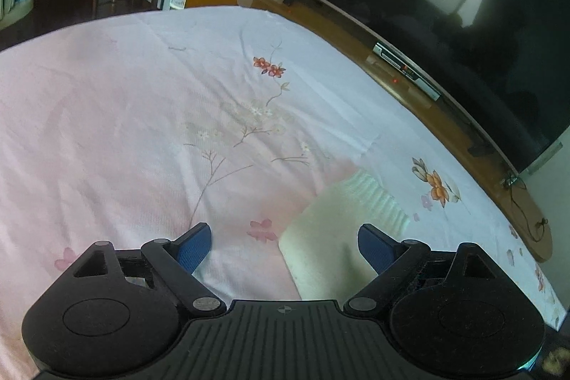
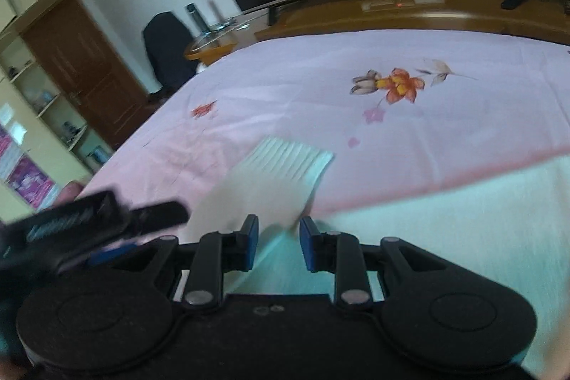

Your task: Fold small clothes

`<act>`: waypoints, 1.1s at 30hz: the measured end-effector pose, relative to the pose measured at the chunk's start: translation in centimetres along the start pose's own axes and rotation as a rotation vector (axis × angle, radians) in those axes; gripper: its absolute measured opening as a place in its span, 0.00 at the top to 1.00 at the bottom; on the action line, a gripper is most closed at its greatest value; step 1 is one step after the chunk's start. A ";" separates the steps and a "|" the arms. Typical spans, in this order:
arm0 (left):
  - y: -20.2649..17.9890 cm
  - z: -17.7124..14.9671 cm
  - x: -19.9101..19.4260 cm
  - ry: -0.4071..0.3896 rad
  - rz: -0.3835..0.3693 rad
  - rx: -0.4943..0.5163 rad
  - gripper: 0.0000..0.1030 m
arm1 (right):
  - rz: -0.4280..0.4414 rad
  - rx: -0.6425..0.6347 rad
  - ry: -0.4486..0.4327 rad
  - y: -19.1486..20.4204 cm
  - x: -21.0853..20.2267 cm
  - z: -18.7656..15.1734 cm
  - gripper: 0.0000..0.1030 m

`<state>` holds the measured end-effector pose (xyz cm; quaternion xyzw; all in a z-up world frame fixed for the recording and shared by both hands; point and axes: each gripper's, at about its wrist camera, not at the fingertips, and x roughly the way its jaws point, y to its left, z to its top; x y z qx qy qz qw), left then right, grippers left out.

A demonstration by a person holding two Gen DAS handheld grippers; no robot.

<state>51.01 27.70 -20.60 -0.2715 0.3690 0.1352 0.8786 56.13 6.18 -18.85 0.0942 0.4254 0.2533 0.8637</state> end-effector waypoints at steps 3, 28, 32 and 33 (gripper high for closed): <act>0.1 0.0 0.3 -0.005 0.002 0.007 0.13 | -0.022 -0.002 -0.001 0.0 1.4 0.6 0.74; -16.2 -11.2 -4.1 0.139 -0.256 0.296 0.13 | -0.533 0.134 -0.352 -18.7 -25.2 -7.8 0.93; -17.3 -12.9 -3.3 0.159 -0.204 0.327 0.13 | -0.506 0.241 -0.277 -22.5 -24.9 -9.7 0.89; -17.5 -12.9 -3.4 0.165 -0.198 0.329 0.13 | -0.494 0.265 -0.274 -22.9 -24.9 -9.9 0.80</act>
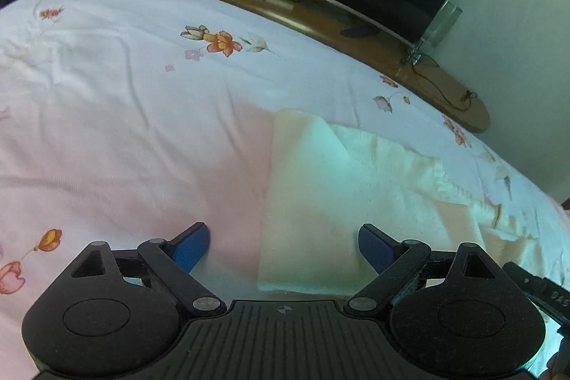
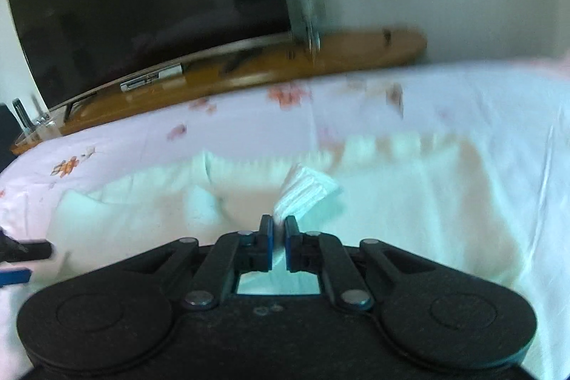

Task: Fold small clothes
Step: 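Lift the hem with the right tool and fold it toward the collar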

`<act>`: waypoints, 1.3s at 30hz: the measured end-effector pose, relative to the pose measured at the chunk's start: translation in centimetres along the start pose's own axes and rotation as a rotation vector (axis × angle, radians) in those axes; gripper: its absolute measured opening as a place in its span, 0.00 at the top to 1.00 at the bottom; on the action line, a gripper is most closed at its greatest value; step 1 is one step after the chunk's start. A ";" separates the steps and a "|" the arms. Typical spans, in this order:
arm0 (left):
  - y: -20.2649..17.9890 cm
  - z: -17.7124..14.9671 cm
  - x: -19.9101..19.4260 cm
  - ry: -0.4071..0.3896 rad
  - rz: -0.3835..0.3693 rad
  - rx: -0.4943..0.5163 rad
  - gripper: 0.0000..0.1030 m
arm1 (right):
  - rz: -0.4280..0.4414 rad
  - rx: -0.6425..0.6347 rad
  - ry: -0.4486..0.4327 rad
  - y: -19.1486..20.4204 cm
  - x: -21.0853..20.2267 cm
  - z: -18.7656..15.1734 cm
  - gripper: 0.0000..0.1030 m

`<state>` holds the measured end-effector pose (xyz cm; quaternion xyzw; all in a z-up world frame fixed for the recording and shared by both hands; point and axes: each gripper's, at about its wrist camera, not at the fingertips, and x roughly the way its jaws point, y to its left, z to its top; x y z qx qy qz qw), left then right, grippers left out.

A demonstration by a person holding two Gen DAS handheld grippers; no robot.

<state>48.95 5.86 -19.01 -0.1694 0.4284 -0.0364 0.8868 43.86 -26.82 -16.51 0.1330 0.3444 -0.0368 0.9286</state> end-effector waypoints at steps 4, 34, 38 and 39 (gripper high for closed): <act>0.2 0.5 -1.0 -0.014 0.006 -0.042 0.13 | 0.029 0.031 0.004 -1.7 -0.7 0.1 0.65; -2.6 0.6 0.6 -0.013 0.025 -0.041 0.12 | -0.017 0.013 -0.072 -7.5 -3.9 2.1 0.91; -3.2 1.0 1.5 0.002 0.007 -0.057 0.12 | -0.034 0.061 0.005 -9.2 -2.7 0.2 0.91; -3.3 1.2 1.6 -0.001 0.001 -0.059 0.12 | -0.062 0.051 -0.011 -9.3 -2.9 -0.2 0.91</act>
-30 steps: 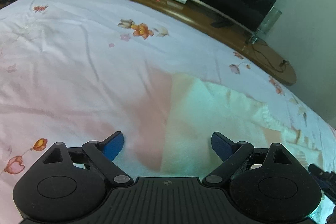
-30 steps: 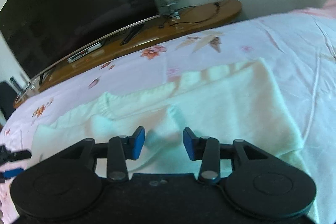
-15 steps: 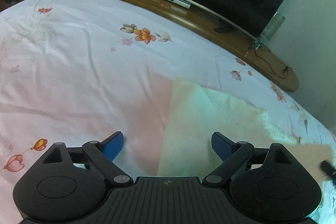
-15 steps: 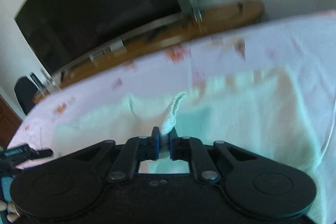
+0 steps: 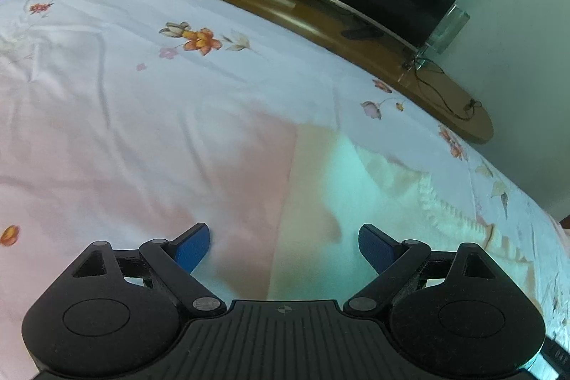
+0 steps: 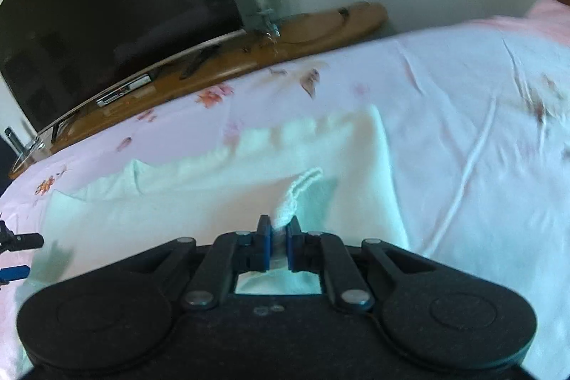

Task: Fold small clothes
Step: 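Lift the hem with the right tool and fold it toward the collar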

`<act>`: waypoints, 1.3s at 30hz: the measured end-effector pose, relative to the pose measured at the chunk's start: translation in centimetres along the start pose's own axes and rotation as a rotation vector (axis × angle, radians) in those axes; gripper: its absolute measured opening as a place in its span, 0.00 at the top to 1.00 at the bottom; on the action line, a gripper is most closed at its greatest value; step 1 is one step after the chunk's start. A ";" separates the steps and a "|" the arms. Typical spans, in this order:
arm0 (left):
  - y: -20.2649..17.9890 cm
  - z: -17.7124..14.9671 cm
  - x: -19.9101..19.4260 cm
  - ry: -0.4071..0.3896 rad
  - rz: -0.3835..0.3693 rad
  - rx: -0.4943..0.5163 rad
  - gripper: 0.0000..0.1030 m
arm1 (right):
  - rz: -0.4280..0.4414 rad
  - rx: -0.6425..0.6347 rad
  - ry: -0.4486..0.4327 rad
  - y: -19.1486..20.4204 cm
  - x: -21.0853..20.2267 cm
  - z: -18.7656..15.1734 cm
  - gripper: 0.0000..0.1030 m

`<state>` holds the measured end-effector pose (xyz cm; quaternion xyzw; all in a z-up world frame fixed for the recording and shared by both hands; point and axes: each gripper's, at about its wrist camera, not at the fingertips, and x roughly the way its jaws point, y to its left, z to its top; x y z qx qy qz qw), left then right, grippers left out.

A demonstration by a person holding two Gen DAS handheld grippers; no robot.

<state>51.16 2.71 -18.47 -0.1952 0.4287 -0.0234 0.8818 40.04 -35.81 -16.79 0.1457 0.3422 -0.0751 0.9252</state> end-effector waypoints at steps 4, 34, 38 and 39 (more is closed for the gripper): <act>-0.7 0.7 1.1 0.007 -0.018 0.002 0.12 | -0.001 0.057 0.005 -1.5 -0.2 -0.4 0.91; -2.5 1.9 2.8 -0.038 -0.126 -0.003 0.80 | -0.030 0.114 -0.007 -4.2 -0.9 -0.9 0.92; -3.7 2.2 2.1 -0.098 -0.100 0.089 0.80 | -0.099 0.076 -0.038 -3.9 -1.4 -1.3 0.93; -3.3 2.3 2.8 -0.080 -0.064 0.079 0.80 | -0.103 0.069 -0.029 -3.9 -1.1 -1.4 0.93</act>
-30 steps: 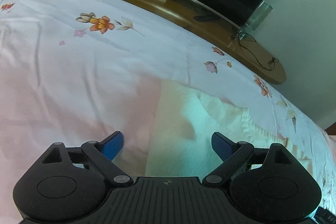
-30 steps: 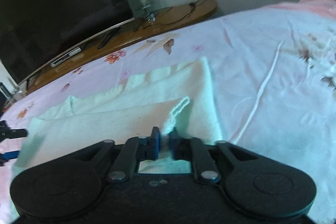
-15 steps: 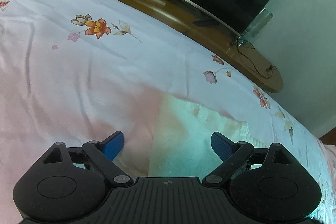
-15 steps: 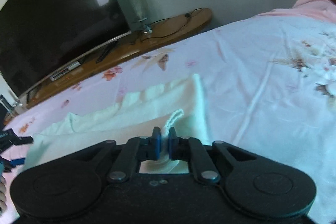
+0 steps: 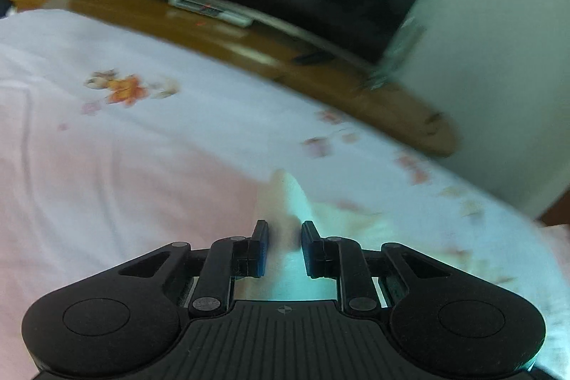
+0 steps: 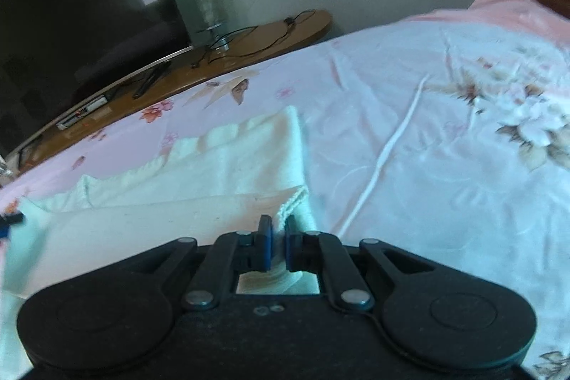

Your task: Fold small clothes

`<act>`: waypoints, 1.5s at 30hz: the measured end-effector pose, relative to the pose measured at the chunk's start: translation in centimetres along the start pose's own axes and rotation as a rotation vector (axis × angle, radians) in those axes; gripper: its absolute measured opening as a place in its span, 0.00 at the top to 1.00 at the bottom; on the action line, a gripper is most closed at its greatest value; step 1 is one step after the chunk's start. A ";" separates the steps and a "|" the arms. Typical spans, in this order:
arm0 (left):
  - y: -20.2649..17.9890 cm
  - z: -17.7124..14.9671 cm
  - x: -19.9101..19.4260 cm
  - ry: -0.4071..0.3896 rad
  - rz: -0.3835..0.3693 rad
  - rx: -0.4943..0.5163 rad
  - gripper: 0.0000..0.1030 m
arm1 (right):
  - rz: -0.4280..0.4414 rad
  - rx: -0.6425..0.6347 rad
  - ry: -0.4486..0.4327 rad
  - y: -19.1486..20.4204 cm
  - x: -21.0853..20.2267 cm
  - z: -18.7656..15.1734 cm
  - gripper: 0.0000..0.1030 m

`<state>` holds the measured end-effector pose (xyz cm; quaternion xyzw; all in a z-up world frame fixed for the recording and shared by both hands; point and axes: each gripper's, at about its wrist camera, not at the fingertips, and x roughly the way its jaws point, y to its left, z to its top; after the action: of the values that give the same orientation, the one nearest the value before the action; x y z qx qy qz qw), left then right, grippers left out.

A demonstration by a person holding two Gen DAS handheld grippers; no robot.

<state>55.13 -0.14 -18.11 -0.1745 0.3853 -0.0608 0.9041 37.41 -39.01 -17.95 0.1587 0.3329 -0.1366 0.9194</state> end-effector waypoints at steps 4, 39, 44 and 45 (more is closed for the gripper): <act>1.0 -0.6 1.2 0.020 0.068 0.047 0.80 | 0.009 -0.064 0.014 1.1 0.0 0.6 0.88; -3.7 -9.9 -8.3 0.055 0.179 0.232 0.15 | 0.195 -0.227 0.099 2.9 -4.7 -0.8 0.71; -5.4 -11.7 -10.8 0.058 0.171 0.258 0.14 | 0.254 -0.250 0.130 2.6 -6.7 -1.6 0.69; -5.7 -12.2 -11.2 0.056 0.169 0.264 0.14 | 0.263 -0.248 0.138 2.5 -7.1 -1.9 0.67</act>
<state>38.75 -5.96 -16.31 -0.0193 0.4122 -0.0395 0.9100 31.95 -34.96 -14.22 0.0955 0.3855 0.0381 0.9169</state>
